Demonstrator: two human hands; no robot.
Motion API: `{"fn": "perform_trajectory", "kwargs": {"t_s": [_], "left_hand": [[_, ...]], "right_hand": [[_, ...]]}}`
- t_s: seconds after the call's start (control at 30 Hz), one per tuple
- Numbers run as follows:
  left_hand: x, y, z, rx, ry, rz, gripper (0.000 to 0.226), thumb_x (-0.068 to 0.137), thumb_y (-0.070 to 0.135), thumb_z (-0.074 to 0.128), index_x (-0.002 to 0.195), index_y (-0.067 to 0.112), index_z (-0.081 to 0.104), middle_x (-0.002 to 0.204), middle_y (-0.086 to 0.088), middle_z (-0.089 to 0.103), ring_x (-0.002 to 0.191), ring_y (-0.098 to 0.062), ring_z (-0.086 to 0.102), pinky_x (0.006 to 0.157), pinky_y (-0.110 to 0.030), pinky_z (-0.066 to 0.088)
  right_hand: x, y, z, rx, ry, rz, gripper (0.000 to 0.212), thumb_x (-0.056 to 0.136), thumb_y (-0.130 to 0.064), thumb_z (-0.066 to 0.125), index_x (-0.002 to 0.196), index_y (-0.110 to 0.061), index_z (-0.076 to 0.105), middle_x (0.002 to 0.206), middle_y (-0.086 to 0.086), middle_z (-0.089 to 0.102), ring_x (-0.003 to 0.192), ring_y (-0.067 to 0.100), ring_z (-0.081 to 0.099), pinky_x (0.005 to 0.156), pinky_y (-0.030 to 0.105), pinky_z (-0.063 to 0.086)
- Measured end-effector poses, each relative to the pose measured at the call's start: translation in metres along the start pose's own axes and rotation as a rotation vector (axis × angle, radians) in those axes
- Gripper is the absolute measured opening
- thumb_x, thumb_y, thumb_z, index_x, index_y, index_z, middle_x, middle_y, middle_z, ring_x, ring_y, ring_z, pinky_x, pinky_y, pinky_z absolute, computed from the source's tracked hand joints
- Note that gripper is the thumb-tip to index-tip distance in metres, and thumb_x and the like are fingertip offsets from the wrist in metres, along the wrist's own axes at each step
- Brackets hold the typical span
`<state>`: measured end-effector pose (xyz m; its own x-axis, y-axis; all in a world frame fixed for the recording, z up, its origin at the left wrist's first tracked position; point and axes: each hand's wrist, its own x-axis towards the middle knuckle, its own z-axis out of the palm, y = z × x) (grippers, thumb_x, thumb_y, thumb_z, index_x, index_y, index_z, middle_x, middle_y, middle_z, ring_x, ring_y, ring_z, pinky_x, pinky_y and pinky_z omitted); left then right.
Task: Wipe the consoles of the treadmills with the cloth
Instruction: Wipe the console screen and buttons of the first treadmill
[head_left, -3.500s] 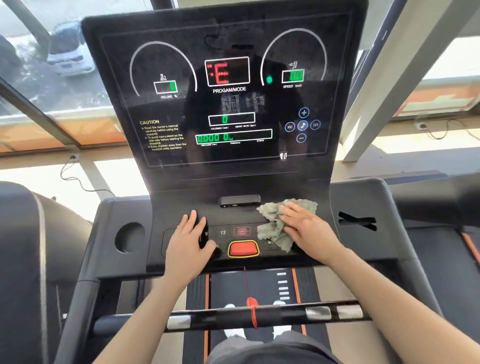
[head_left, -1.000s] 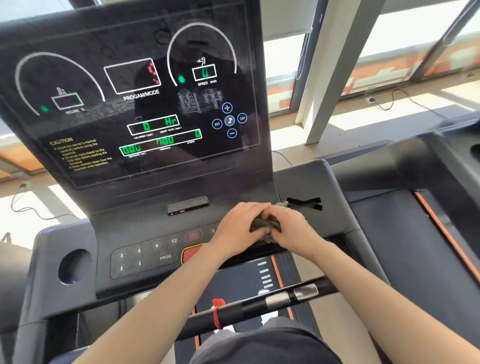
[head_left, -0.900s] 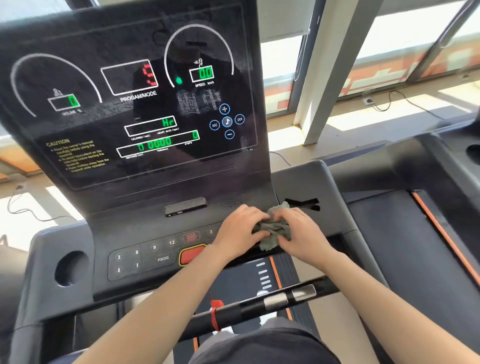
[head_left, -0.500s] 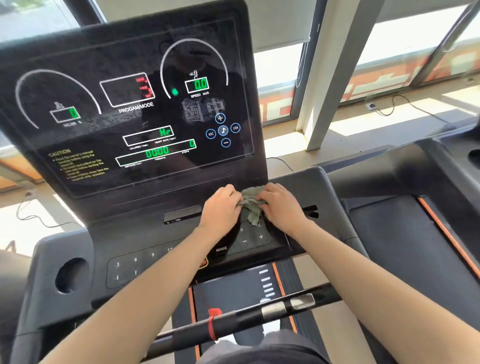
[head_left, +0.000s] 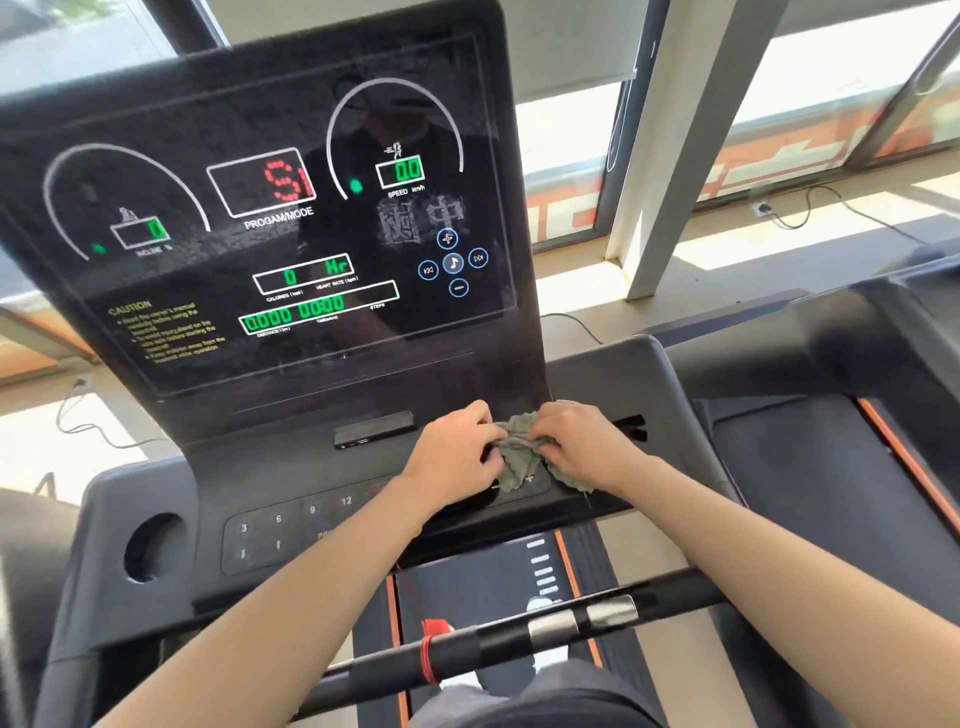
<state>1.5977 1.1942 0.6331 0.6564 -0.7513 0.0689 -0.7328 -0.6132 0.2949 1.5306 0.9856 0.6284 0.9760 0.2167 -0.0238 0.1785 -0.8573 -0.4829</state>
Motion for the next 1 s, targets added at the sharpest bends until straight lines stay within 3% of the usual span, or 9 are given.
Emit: {"fn": "perform_trajectory", "kwargs": {"t_s": [0.1, 0.33, 0.47, 0.67, 0.77, 1.0], "left_hand": [[0.008, 0.000, -0.004, 0.015, -0.014, -0.047, 0.026, 0.088, 0.045, 0.066, 0.097, 0.022, 0.077, 0.088, 0.004, 0.056, 0.074, -0.020, 0.061, 0.062, -0.031, 0.049], [0.041, -0.014, -0.017, 0.090, 0.158, -0.174, 0.010, 0.086, 0.025, 0.075, 0.091, 0.017, 0.071, 0.086, -0.002, 0.058, 0.073, -0.026, 0.063, 0.048, -0.036, 0.050], [0.024, -0.010, -0.004, -0.006, 0.095, -0.166, 0.012, 0.091, 0.025, 0.072, 0.101, 0.021, 0.076, 0.094, 0.002, 0.060, 0.084, -0.023, 0.063, 0.064, -0.038, 0.054], [-0.002, 0.013, 0.012, -0.173, -0.055, -0.118, 0.018, 0.095, 0.030, 0.067, 0.110, 0.025, 0.074, 0.104, 0.007, 0.059, 0.100, -0.014, 0.049, 0.087, -0.030, 0.044], [-0.017, 0.027, 0.021, -0.193, -0.064, -0.046, 0.014, 0.090, 0.025, 0.070, 0.103, 0.023, 0.074, 0.102, 0.005, 0.060, 0.097, -0.018, 0.049, 0.088, -0.031, 0.045], [-0.065, 0.046, 0.032, -0.187, -0.038, 0.087, 0.009, 0.080, 0.018, 0.075, 0.089, 0.018, 0.072, 0.093, 0.005, 0.059, 0.088, -0.018, 0.050, 0.074, -0.027, 0.046]], "right_hand": [[0.018, 0.003, -0.005, -0.023, 0.042, 0.002, 0.018, 0.090, -0.011, 0.064, 0.103, -0.014, 0.076, 0.098, 0.001, 0.064, 0.096, 0.022, 0.059, 0.084, 0.041, 0.052], [0.054, 0.005, -0.009, -0.092, 0.328, 0.021, 0.011, 0.086, -0.004, 0.067, 0.094, -0.009, 0.071, 0.098, 0.006, 0.062, 0.089, 0.028, 0.058, 0.063, 0.044, 0.056], [0.028, 0.003, 0.001, -0.036, 0.234, 0.004, 0.013, 0.086, -0.006, 0.069, 0.097, -0.010, 0.074, 0.096, 0.004, 0.064, 0.088, 0.027, 0.057, 0.075, 0.045, 0.055], [-0.038, -0.006, 0.017, 0.072, 0.237, 0.094, 0.017, 0.083, -0.006, 0.074, 0.099, -0.011, 0.074, 0.097, 0.001, 0.065, 0.087, 0.025, 0.057, 0.079, 0.033, 0.050], [-0.068, -0.017, 0.031, 0.094, 0.296, 0.165, 0.021, 0.077, -0.002, 0.076, 0.094, -0.012, 0.071, 0.096, 0.001, 0.063, 0.087, 0.024, 0.056, 0.077, 0.032, 0.050], [-0.111, -0.033, 0.069, 0.140, 0.309, 0.157, 0.026, 0.069, 0.005, 0.075, 0.087, -0.013, 0.070, 0.095, -0.001, 0.063, 0.082, 0.022, 0.051, 0.075, 0.032, 0.049]]}}
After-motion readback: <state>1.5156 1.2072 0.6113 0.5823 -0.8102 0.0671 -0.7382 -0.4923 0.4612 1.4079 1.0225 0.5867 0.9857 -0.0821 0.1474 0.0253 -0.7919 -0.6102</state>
